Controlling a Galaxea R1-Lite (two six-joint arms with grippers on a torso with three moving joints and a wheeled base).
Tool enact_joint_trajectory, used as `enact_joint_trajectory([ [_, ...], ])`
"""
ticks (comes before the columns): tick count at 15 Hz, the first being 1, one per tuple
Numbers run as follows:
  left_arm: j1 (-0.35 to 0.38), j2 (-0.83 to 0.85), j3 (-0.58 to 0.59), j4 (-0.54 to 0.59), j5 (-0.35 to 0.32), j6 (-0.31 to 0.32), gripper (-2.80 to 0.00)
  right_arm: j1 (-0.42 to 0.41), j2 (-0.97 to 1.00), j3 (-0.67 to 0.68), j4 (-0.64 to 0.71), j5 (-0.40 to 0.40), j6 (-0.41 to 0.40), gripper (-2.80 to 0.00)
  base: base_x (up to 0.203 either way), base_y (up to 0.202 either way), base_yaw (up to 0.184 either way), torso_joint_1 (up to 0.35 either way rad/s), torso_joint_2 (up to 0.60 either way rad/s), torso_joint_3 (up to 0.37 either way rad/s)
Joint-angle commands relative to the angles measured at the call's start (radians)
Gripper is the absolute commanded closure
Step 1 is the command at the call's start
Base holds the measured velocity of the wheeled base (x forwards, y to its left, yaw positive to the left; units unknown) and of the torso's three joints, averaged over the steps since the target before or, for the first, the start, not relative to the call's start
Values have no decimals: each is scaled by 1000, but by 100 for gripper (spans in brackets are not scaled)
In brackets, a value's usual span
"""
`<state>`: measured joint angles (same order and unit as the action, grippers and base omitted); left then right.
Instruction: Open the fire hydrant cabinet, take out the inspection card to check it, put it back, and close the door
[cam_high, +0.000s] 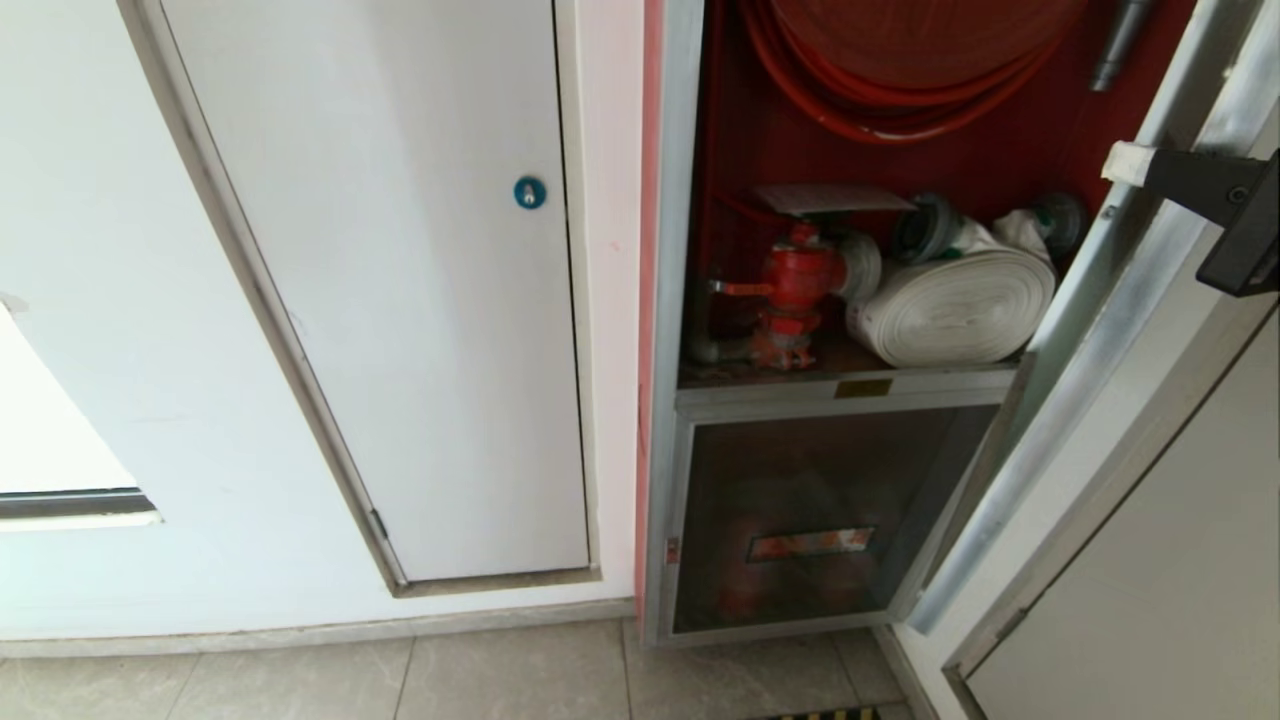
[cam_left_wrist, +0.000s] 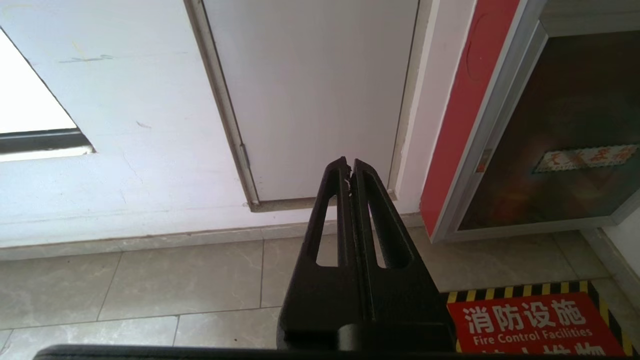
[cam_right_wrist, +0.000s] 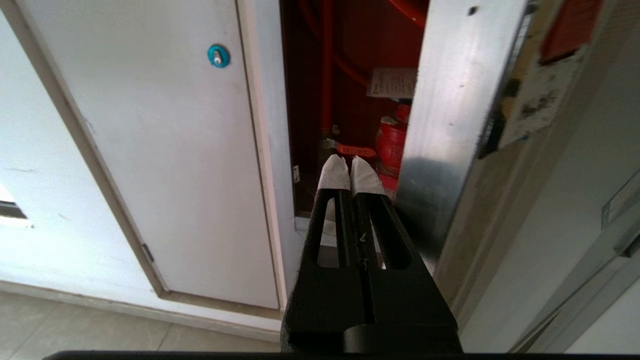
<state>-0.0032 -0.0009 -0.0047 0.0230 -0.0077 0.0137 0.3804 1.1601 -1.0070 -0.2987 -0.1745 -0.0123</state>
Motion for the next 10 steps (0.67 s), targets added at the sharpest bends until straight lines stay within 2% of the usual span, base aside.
enact_joint_trajectory([
  [1,0,-1,0,0,0,0,0,2,-35,20,3,4,0,0,0,0,0,0,0,0],
  [10,0,-1,0,0,0,0,0,-64,-144,80,2,2,0,0,0,0,0,0,0,0],
])
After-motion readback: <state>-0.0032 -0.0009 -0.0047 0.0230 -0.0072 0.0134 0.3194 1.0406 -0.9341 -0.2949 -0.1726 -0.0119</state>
